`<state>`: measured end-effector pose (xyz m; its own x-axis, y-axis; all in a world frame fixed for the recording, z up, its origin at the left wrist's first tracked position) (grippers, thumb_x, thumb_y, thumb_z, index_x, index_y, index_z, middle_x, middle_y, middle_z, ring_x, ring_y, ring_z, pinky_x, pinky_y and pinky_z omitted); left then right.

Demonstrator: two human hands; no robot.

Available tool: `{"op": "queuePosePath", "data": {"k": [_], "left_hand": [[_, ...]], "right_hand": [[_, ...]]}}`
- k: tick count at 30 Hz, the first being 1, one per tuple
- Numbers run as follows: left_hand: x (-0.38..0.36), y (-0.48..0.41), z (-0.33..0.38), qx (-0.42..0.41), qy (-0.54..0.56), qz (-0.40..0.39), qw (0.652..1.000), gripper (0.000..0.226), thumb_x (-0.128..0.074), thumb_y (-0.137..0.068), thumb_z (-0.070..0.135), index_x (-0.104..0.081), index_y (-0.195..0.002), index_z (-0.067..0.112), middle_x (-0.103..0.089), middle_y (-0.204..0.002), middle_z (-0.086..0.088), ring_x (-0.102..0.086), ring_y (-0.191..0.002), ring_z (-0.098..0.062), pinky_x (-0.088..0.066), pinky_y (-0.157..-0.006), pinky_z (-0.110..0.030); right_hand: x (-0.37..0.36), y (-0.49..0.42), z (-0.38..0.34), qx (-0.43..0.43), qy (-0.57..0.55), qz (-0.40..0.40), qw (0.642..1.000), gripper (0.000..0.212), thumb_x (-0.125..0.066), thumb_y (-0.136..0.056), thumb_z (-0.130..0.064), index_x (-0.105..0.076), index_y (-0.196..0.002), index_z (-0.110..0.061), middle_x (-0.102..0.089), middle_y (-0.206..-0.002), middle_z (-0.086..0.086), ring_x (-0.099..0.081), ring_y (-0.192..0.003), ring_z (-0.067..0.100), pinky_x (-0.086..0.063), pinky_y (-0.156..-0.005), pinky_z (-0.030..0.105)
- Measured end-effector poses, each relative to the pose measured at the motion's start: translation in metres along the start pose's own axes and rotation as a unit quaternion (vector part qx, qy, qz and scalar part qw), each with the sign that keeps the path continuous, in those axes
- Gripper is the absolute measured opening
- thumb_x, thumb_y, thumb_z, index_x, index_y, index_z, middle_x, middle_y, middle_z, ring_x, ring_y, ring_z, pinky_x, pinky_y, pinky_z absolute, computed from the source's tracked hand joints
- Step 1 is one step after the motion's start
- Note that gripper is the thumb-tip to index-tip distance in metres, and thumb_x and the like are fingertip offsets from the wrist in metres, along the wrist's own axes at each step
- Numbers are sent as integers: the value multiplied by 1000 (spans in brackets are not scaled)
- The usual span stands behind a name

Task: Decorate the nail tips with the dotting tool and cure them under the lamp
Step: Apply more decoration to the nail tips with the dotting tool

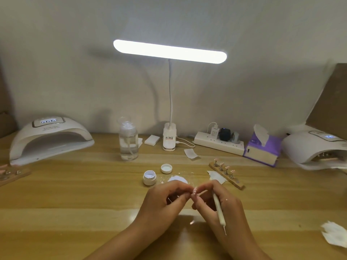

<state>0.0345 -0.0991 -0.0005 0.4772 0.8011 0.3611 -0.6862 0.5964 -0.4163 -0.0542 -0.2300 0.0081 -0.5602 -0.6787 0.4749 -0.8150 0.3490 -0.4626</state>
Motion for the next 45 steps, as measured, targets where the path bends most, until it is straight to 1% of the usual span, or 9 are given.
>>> {"op": "queuePosePath", "data": {"k": [5,8,11,14,22,27,35,41,45], "left_hand": [[-1,4,2,54,46,-1,997,19,-66,-93,14,-63,-104,29,-76,-85,8,-63,-65,-11,-46,-62,-27],[-3,5,6,54,36,-6,998,21,-64,-94,14,-58,-107,30,-76,-90,13,-62,-67,-10,-47,-63,-24],[-1,6,8,46,16,3,999,18,-64,-94,14,-58,-103,28,-74,-95,20,-59,-71,-4,-44,-60,-22],[2,5,8,43,-6,36,998,13,-64,-94,15,-60,-95,28,-74,-90,21,-58,-71,0,-39,-57,-16],[3,4,7,39,-13,48,998,18,-65,-91,10,-63,-85,26,-74,-79,14,-59,-66,-3,-37,-55,-19],[2,3,5,36,-18,59,997,19,-65,-91,10,-64,-83,27,-73,-77,14,-56,-63,-1,-35,-53,-17],[6,3,4,30,-51,106,993,19,-66,-90,11,-64,-83,28,-72,-75,18,-57,-63,-3,-37,-53,-14],[19,2,4,20,-97,185,978,18,-71,-86,18,-61,-88,32,-66,-83,26,-58,-74,-6,-38,-58,-14],[43,-2,-2,15,-168,269,948,29,-76,-78,22,-54,-93,33,-60,-90,19,-51,-86,-4,-41,-74,-27]], "right_hand": [[1,3,-2,7,-4,0,1000,19,-76,-86,-15,-64,-84,-29,-70,-61,-12,-68,-56,4,-52,-59,16],[5,-1,-1,-3,4,-8,1000,18,-74,-86,-11,-66,-84,-27,-69,-57,-9,-67,-54,6,-50,-57,18],[37,-16,15,-57,5,90,994,11,-75,-84,-16,-67,-83,-25,-68,-55,-5,-63,-50,2,-46,-55,15],[77,-27,47,-145,40,151,977,5,-72,-87,-26,-68,-84,-26,-67,-56,-7,-64,-58,10,-52,-62,33],[75,-36,84,-207,117,104,966,8,-71,-87,-35,-67,-80,-32,-66,-53,-9,-61,-58,11,-40,-57,28],[77,-36,85,-205,129,112,964,8,-72,-85,-36,-67,-80,-33,-67,-52,-8,-63,-54,10,-47,-61,30],[77,-36,86,-202,182,92,958,7,-69,-89,-37,-65,-85,-33,-66,-55,-6,-64,-64,12,-53,-71,34],[72,-36,86,-243,304,63,919,32,-62,-85,-61,-62,-105,-36,-72,-100,-3,-65,-97,25,-49,-75,32],[73,-37,87,-242,325,51,913,33,-62,-86,-59,-65,-109,-37,-72,-107,-3,-64,-103,26,-43,-72,31]]}}
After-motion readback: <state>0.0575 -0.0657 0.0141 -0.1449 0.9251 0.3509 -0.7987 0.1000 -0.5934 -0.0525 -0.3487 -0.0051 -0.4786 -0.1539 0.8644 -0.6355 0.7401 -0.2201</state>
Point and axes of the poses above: each hand's wrist, its own y-axis away from the middle knuckle, its own x-axis out of the back of the hand, z = x × y, the point moved 4 cm from there along -y, towards the middle knuckle
